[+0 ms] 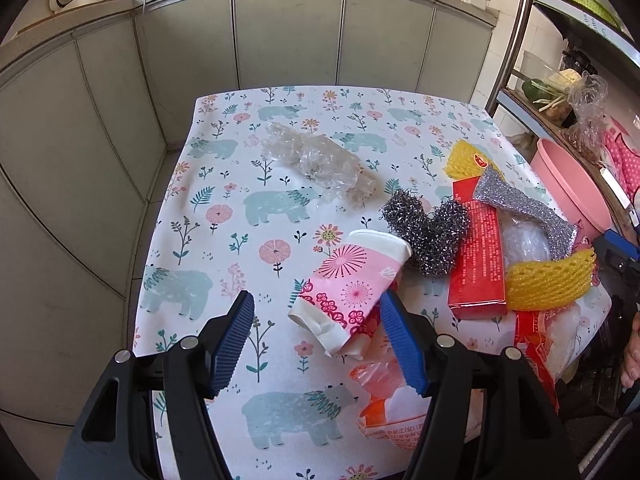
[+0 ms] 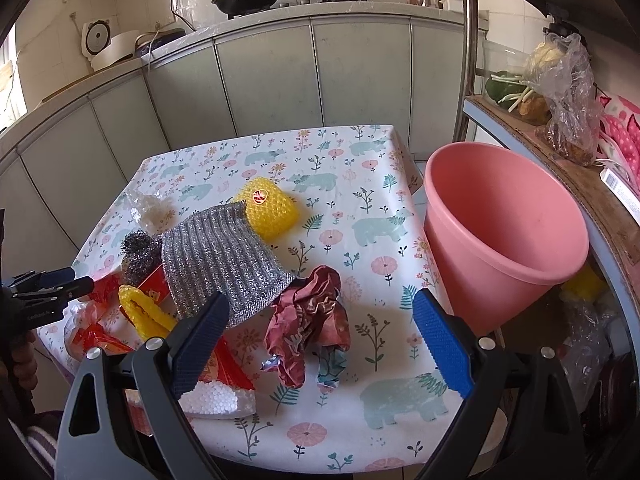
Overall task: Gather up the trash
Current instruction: 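Reach the right gripper to the dark red crumpled wrapper and close on it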
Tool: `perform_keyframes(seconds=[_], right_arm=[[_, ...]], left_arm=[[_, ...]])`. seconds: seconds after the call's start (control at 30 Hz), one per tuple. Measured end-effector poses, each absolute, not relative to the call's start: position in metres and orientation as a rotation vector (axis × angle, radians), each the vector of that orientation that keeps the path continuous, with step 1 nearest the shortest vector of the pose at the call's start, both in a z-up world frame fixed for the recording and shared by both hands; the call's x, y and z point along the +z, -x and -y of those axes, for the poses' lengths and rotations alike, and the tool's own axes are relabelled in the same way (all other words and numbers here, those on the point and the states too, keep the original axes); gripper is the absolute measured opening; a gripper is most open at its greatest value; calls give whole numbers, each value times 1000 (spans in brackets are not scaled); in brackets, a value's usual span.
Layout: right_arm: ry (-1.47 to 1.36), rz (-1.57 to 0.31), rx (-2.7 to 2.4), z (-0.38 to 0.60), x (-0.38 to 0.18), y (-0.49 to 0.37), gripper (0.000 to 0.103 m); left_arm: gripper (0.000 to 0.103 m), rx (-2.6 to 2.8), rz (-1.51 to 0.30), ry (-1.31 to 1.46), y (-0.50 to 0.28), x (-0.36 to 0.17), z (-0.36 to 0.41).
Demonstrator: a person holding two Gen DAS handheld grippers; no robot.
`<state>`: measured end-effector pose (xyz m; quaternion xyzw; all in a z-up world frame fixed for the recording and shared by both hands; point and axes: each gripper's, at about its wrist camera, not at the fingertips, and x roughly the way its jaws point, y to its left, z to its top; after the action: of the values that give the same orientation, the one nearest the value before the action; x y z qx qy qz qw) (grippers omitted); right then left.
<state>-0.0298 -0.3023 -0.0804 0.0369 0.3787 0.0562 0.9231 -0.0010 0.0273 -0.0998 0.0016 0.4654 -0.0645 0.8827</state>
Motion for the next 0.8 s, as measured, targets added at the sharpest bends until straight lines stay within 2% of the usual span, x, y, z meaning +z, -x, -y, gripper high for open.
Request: perform_keyframes(seconds=[0.23,0.3,0.33,0.43,0.47,0.8], right_arm=[[-64,-779,146,298,-81,25,94],[-61,-782,152,297,-82,24,94],[-61,-786,153,297,-83,23,94],[-66,-800,154,299,-86,20,94],[-67,-803,154,299,-87,19,94],[-68,-841,175,306,-94,23,94]], left_arm=[[64,-168,-1015,-11,-8,-109,-26],[61,-167,-1026,-14,-12,-112,-26],[59,-169,-1029,-9,-13,-113,-27],[44,-206,-1026,15,-16,-113,-28],[43,-207,-1022,17,-17,-113,-28],[42,-187,-945,23,-17,-95,-33]])
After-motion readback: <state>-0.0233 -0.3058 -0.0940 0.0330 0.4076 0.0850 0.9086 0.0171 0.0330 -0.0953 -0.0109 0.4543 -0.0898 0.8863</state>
